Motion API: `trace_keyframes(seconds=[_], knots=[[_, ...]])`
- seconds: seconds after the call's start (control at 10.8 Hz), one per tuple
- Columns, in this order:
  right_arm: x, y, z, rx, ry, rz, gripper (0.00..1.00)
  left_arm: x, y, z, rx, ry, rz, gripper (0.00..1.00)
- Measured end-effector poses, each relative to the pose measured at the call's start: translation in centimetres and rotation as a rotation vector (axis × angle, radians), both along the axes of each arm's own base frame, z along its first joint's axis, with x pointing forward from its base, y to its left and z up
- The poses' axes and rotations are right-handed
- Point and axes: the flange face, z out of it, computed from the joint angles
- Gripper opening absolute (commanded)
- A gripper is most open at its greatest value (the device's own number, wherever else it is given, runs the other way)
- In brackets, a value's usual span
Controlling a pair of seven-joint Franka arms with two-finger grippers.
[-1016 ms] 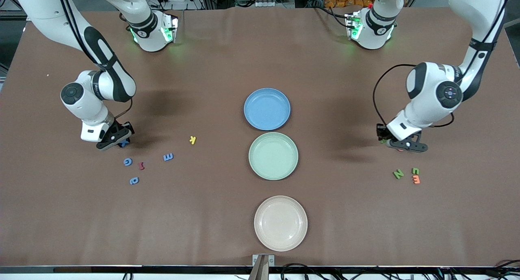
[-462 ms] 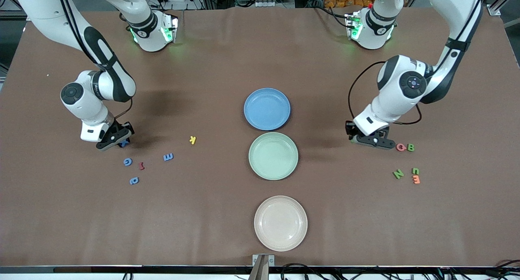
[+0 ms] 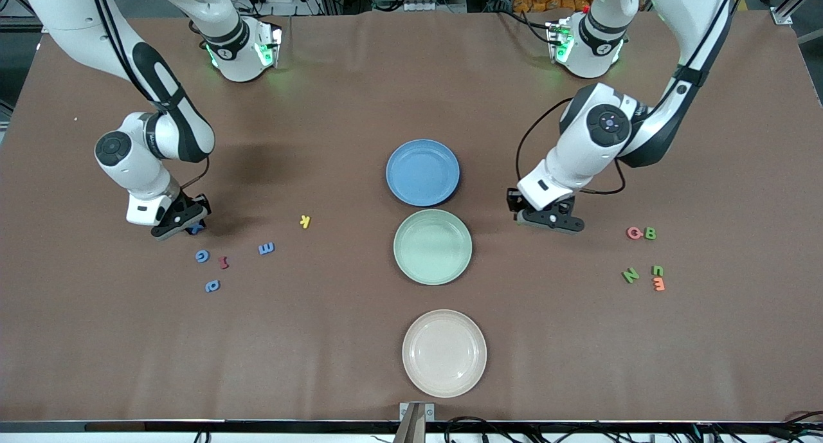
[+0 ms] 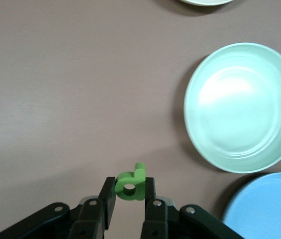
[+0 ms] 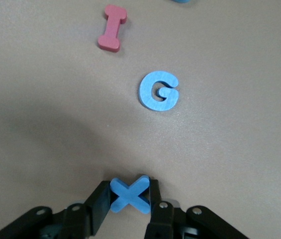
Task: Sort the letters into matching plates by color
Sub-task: 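Carry the green p over the green plate with the left gripper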
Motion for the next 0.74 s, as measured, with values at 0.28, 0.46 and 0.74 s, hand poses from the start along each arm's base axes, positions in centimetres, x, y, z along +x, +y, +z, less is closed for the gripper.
trace_keyframes(seconds=[0.28, 0.46, 0.74], knots=[[0.2, 0.0, 0.2, 0.001, -0.006, -0.007, 0.30, 0.6, -2.9, -0.8, 0.006, -0.010, 0.022, 0.00], [0.3, 0.0, 0.2, 0.002, -0.007, -0.012, 0.30, 0.6, -5.2, -1.3, -0.011, -0.001, 0.033, 0.00], [0.3, 0.1, 0.2, 0.004, -0.008, -0.023, 0.29, 0.6, -8.4, -2.2, -0.023, 0.002, 0.041, 0.00]])
